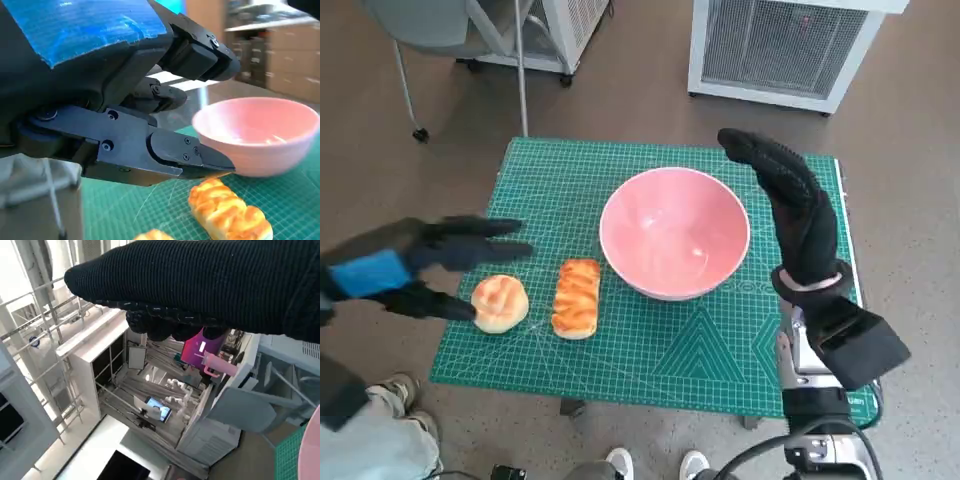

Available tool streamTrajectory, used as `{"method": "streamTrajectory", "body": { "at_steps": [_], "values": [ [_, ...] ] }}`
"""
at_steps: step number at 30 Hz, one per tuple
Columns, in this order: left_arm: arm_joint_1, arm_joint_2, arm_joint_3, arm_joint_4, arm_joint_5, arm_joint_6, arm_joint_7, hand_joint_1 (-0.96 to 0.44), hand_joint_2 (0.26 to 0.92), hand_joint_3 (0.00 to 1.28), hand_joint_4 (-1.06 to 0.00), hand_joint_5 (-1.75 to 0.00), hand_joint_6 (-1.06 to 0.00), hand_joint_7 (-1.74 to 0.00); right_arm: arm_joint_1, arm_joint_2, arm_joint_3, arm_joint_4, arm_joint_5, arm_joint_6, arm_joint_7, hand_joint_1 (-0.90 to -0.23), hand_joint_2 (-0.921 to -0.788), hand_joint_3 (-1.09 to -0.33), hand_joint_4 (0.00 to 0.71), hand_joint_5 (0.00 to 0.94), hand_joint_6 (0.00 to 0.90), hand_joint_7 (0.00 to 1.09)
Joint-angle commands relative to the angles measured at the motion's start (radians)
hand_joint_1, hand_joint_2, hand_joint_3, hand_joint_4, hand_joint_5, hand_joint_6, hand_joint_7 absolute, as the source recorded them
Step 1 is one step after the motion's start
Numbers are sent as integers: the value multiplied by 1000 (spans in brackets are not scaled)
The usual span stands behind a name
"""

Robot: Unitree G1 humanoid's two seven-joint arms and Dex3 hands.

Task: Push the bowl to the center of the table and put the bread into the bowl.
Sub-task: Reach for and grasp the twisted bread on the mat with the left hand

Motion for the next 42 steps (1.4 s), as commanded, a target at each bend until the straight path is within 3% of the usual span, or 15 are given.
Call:
{"method": "streamTrajectory", "body": {
  "at_steps": [1,14,29,36,42],
  "values": [
    [-82,-52,-60,4,139,-46,76,-261,891,10,-394,-24,-508,-22,9,-11,-5,3,19,24,19,-676,-921,-805,245,6,-1,647],
    [-252,-133,-222,105,490,-96,351,-233,887,5,-455,-30,-565,-45,27,-38,-15,-41,-5,34,10,-667,-921,-817,242,3,-1,651],
    [-363,-133,-467,143,804,-11,685,-270,884,1,-419,-2,-500,-7,49,-62,-23,-77,0,50,15,-669,-921,-823,243,4,-1,655],
    [-396,-118,-558,159,867,26,755,-295,877,8,-406,-2,-488,-5,61,-67,-23,-105,5,66,12,-669,-921,-828,246,6,-1,666],
    [-408,-93,-594,166,852,27,740,-269,889,12,-403,-2,-500,-12,69,-67,-25,-110,15,78,17,-673,-921,-828,251,8,-1,666]
  ]
}}
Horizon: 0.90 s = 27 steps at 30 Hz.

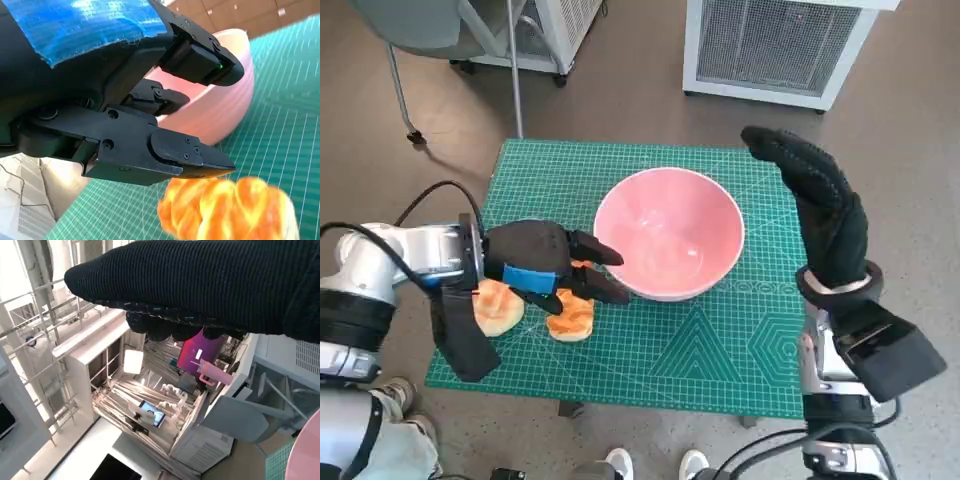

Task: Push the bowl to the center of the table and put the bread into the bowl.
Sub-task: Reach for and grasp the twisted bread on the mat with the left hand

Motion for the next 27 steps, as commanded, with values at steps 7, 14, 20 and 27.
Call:
{"method": "streamTrajectory", "body": {
  "at_steps": [7,14,20,27],
  "values": [
    [-28,84,-19,-9,-69,-29,-39,-236,902,12,-411,-6,-503,-13,39,1,-3,-9,10,38,-2,-679,-921,-828,252,9,-1,665],
    [-9,124,2,-24,-134,-43,-59,-203,905,7,-442,-17,-523,-22,38,7,-1,-6,7,43,-4,-681,-921,-824,253,9,-1,665],
    [15,150,19,-45,-173,-43,-69,-200,885,0,-450,-16,-529,-24,35,12,2,2,3,44,-6,-676,-921,-821,254,10,-1,666],
    [28,155,35,-52,-198,-44,-62,-189,876,0,-458,-14,-537,-27,31,19,3,14,8,45,-2,-677,-921,-818,250,8,-1,666]
  ]
}}
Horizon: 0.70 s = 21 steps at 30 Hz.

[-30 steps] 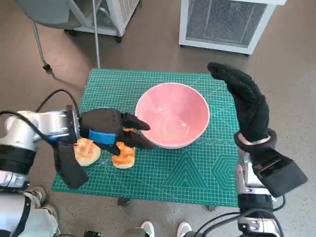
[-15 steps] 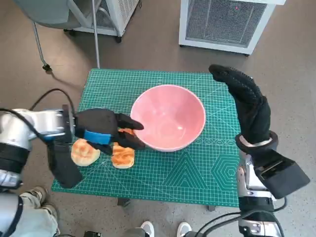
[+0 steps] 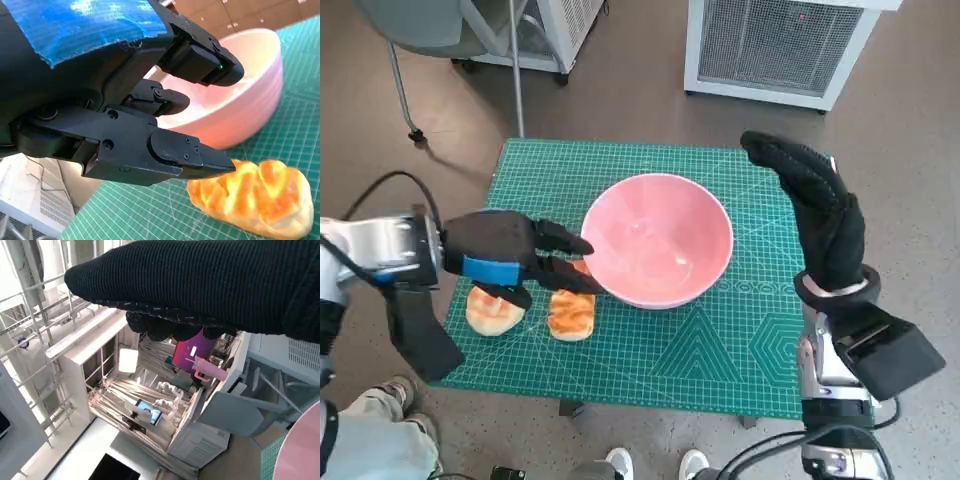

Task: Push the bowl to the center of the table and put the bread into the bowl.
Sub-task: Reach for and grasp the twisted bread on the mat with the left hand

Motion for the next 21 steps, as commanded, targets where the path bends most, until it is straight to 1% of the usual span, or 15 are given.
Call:
{"method": "streamTrajectory", "body": {
  "at_steps": [1,11,17,21],
  "values": [
    [24,11,17,-14,-32,-10,4,-190,874,0,-459,-14,-541,-28,12,9,1,19,7,17,-1,-678,-921,-817,249,7,-1,665],
    [53,11,46,-33,-77,-41,18,-224,848,1,-460,-9,-545,-28,12,12,0,29,16,13,11,-682,-921,-808,247,6,-1,679],
    [66,3,51,-30,-57,-48,45,-184,859,6,-474,-12,-551,-30,17,13,-1,20,19,14,14,-681,-921,-808,247,6,-1,684],
    [73,4,41,-24,-29,-50,71,-193,868,8,-483,-14,-557,-32,19,12,-2,18,19,13,14,-678,-921,-810,246,6,-1,684]
  ]
}}
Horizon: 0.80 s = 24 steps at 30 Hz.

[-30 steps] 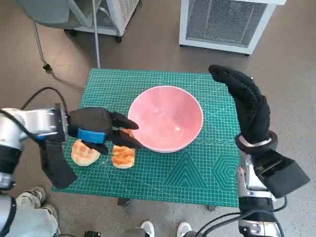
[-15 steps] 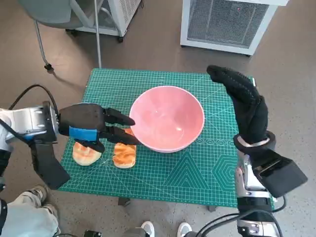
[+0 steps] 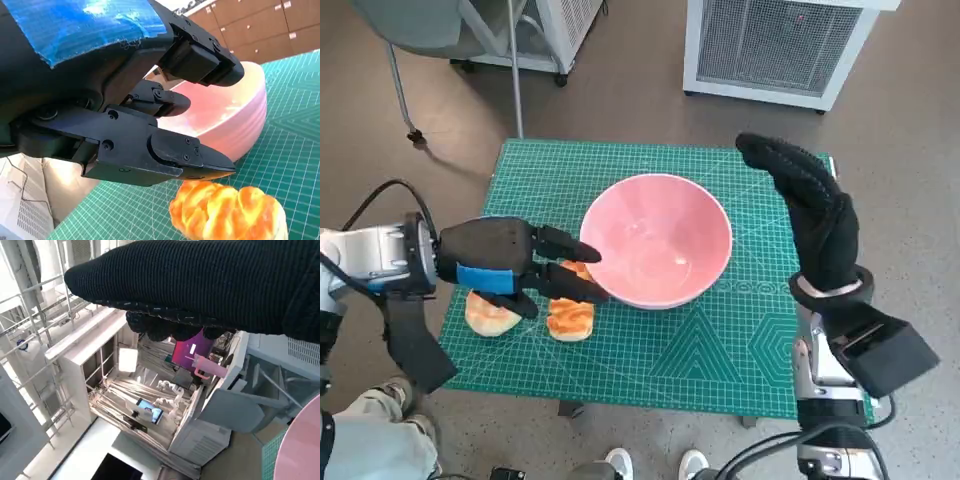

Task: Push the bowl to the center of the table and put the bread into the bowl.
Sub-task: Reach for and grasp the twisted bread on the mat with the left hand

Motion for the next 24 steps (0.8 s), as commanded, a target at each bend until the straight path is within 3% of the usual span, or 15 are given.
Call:
{"method": "streamTrajectory", "body": {
  "at_steps": [1,12,24],
  "values": [
    [16,7,-3,3,33,-12,38,-200,870,8,-487,-15,-560,-33,19,0,-2,6,15,13,8,-676,-921,-810,246,6,-1,684],
    [2,29,-72,16,201,-4,165,-249,916,28,-500,-13,-540,-21,20,-3,-7,16,8,3,5,-671,-921,-809,247,6,-1,685],
    [-59,25,-228,88,386,56,368,-167,921,129,-553,-30,-575,-38,27,-3,-8,13,-1,-1,-1,-670,-921,-809,250,8,-1,685]
  ]
}}
